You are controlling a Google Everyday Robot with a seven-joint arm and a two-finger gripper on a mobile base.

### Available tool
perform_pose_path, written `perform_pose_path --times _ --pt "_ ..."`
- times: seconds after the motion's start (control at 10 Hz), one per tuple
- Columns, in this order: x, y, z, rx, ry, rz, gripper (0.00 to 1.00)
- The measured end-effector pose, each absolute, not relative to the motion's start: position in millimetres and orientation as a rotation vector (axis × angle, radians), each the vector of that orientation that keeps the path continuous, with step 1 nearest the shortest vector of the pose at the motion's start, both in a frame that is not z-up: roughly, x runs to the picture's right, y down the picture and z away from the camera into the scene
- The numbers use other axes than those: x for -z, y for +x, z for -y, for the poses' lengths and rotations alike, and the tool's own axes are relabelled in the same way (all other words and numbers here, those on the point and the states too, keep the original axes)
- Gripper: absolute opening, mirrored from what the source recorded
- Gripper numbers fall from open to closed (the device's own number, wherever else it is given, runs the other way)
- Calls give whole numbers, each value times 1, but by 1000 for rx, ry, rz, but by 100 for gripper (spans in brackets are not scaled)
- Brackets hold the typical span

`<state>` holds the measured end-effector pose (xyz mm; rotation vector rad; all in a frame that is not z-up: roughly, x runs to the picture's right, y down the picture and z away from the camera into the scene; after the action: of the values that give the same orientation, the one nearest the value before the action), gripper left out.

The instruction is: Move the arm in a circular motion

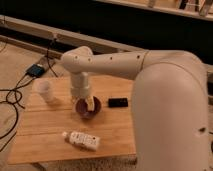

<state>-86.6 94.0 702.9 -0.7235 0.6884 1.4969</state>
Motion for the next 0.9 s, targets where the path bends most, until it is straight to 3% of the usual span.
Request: perform_pose_path --times 0.4,0.9 --pt "-713 -25 -68 -1582 -605 -717 65" --pt "-761 -1 -24 -1599 -518 -719 65"
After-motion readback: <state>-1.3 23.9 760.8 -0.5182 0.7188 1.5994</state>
